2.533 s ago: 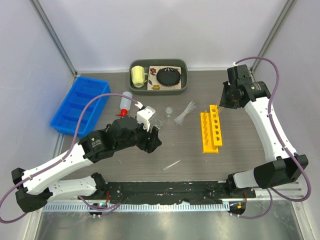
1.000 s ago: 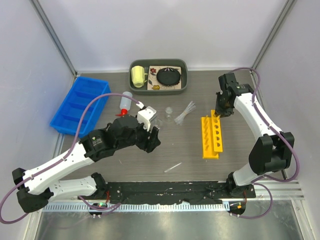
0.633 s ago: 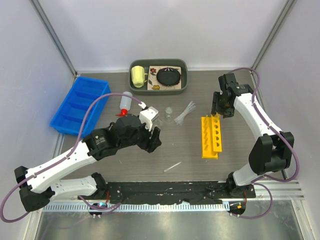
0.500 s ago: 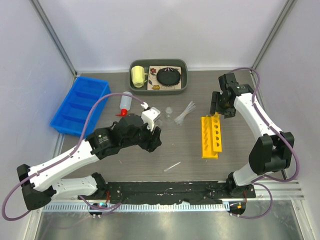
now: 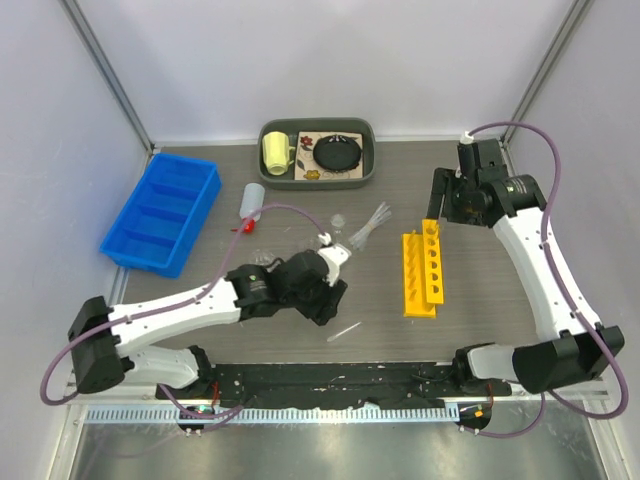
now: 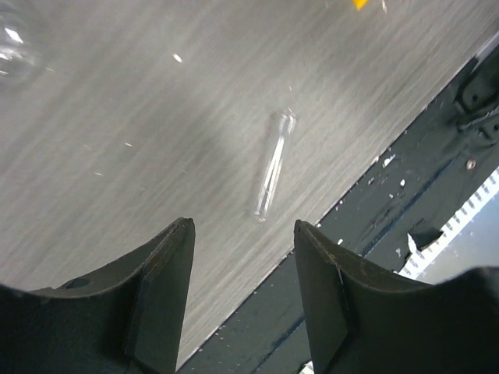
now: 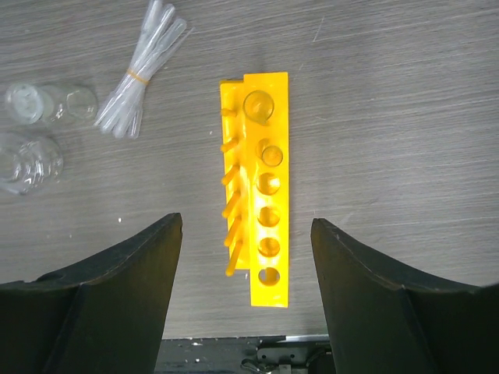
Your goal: Organize the chemistry lab equipment
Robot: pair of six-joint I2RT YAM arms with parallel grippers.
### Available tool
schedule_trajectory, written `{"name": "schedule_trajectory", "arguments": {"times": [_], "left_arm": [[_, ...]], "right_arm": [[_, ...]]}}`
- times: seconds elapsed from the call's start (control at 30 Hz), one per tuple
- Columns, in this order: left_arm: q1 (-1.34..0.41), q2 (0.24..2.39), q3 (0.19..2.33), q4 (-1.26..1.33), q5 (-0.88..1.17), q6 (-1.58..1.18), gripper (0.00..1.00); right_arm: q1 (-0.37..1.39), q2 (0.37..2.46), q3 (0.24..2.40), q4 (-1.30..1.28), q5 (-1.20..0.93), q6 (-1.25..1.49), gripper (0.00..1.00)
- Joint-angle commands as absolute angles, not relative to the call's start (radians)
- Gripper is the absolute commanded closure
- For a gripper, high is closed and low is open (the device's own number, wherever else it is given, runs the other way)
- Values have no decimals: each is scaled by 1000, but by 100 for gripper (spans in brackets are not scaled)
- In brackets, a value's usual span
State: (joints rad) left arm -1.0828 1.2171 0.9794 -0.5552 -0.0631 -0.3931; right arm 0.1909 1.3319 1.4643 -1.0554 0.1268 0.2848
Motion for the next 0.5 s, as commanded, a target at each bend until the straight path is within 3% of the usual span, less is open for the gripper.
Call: {"name": "schedule_trajectory", "arguments": {"times": [0.0, 0.47], "left_arm": [[-1186, 1299, 974, -459, -138, -459, 42], [-1292, 1457, 896, -359, -236, -615, 33]], "right_arm": [[235, 1263, 1488, -1114, 123, 273, 27], [313, 1134, 1416, -1149, 54, 296, 27]]}}
